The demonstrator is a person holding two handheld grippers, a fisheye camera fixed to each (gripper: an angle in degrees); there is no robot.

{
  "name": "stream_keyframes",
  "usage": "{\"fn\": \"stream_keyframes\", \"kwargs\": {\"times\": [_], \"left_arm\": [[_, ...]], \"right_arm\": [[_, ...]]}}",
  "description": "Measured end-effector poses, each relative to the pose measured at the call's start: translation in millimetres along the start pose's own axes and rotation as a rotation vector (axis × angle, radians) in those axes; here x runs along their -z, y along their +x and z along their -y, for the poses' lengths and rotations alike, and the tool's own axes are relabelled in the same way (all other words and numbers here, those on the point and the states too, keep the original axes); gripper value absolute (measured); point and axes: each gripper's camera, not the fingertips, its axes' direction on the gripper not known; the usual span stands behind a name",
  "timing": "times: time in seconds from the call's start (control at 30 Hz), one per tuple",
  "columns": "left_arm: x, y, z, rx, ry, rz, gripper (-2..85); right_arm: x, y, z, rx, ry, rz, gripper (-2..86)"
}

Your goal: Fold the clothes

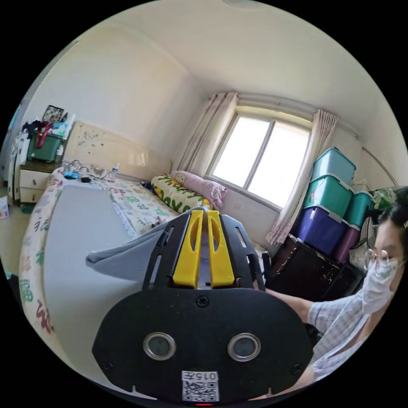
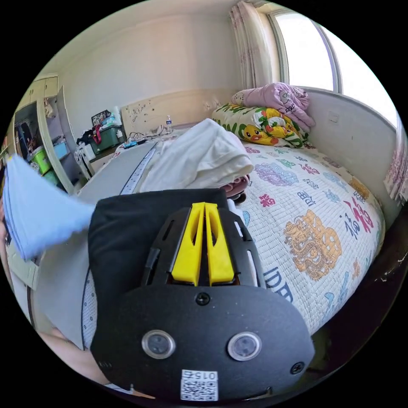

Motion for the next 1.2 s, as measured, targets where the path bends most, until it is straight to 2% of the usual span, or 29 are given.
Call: {"fn": "stream_keyframes", "kwargs": {"times": [0.13,0.3,0.47,0.53,0.67,0.73,0.83,1.07,1.13,1.2], "left_arm": [[121.1,-40.0,-73.8,0.158,-0.103,-0.024,-0.4],[235.0,-39.4,-148.5,0.28,0.05,0.009,-0.4],[292.7,-24.9,-173.0,0.311,0.065,0.085,-0.4],[308.4,-27.6,-173.9,0.343,0.088,0.074,-0.4],[355.0,-46.2,-170.7,0.42,0.187,0.024,-0.4],[379.7,-59.8,-169.7,0.461,0.242,0.03,-0.3],[392.1,-80.9,-158.5,0.477,0.202,-0.012,-0.3],[366.1,-97.4,-107.8,0.436,0.154,-0.116,0.0],[355.6,-95.7,-92.1,0.4,0.116,-0.107,0.2],[356.9,-98.2,-80.0,0.371,0.128,-0.101,0.8]], "right_arm": [[94.3,-80.1,42.7,0.193,0.118,0.262,-0.2],[183.3,-219.7,64.0,0.454,0.108,0.634,1.7],[219.2,-417.6,66.1,0.738,-0.092,1.034,10.2],[216.1,-487.1,63.5,0.854,-0.205,1.093,13.3],[195.9,-621.5,50.7,1.063,-0.502,1.029,18.6],[191.3,-660.0,46.8,1.137,-0.562,0.933,18.5],[196.2,-693.0,59.3,1.225,-0.562,0.776,17.0],[226.0,-702.5,74.6,1.363,-0.459,0.602,18.4],[228.4,-690.0,82.7,1.364,-0.396,0.533,15.1],[228.4,-668.5,96.7,1.318,-0.349,0.506,7.4]]}}
